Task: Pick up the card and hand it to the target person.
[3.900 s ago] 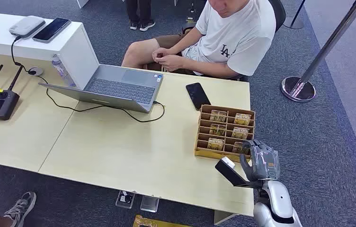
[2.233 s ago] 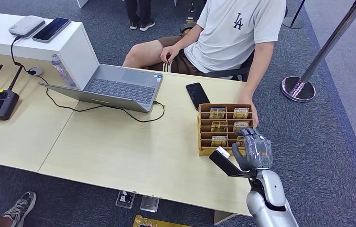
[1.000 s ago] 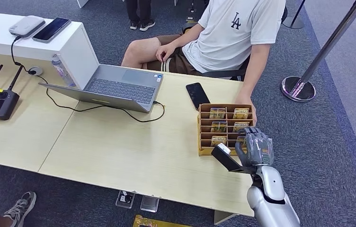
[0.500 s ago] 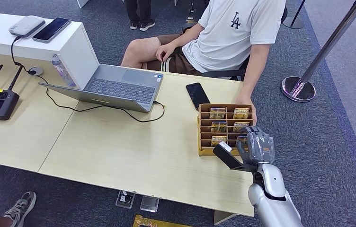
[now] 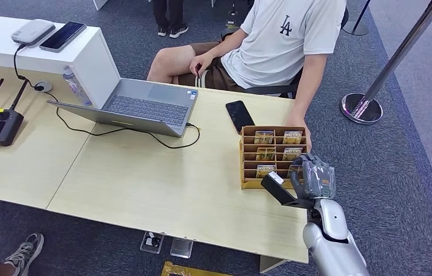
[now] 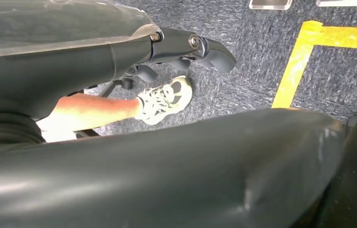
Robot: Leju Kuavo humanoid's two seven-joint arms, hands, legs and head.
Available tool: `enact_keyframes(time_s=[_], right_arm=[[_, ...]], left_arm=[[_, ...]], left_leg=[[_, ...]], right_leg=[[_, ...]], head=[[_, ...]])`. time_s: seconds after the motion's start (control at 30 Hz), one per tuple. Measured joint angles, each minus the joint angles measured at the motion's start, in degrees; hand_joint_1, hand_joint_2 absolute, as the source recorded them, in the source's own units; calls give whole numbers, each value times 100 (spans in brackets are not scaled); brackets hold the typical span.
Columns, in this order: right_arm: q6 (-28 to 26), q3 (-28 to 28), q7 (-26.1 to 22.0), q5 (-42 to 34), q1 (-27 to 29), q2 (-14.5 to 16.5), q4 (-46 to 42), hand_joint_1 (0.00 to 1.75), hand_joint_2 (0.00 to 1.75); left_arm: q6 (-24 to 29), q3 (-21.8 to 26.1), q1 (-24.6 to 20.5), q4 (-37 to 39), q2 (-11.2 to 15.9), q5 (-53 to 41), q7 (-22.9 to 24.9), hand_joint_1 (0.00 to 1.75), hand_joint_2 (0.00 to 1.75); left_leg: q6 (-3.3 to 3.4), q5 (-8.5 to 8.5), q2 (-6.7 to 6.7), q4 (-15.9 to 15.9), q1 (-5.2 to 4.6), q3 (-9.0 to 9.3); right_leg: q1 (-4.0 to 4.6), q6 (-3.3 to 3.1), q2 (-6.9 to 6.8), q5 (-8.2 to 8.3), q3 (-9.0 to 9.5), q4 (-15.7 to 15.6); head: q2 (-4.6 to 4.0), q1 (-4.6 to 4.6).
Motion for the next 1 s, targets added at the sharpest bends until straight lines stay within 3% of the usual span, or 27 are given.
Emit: enact_keyframes(time_s=[0.13,0.2,0.27,0.77,1.0], right_arm=[[-13,-17,9,26,-38,1,59,154,175],[-16,-21,12,36,-59,2,85,172,175],[-26,-25,11,44,-72,2,108,175,175],[-73,-164,-69,26,-89,31,170,175,175],[-85,-288,-419,-401,-15,77,-13,175,175]], left_arm=[[0,0,1,0,0,-1,-19,0,0],[-1,0,1,0,0,-1,-39,0,87],[-1,0,1,0,0,-1,-69,0,175],[70,5,-130,-2,-9,-90,-152,0,175],[105,33,-181,-3,-20,-84,-158,0,175]], left_leg=[[0,1,0,1,0,1],[0,2,0,1,0,2],[1,3,0,1,0,2],[1,6,-1,2,0,6],[0,6,-1,1,0,5]], right_leg=[[0,-1,0,2,1,0],[0,0,0,2,2,0],[0,0,0,3,3,0],[0,0,0,9,8,1],[0,-1,1,10,7,1]], head=[[0,1],[0,0],[0,0],[0,1],[0,1]])
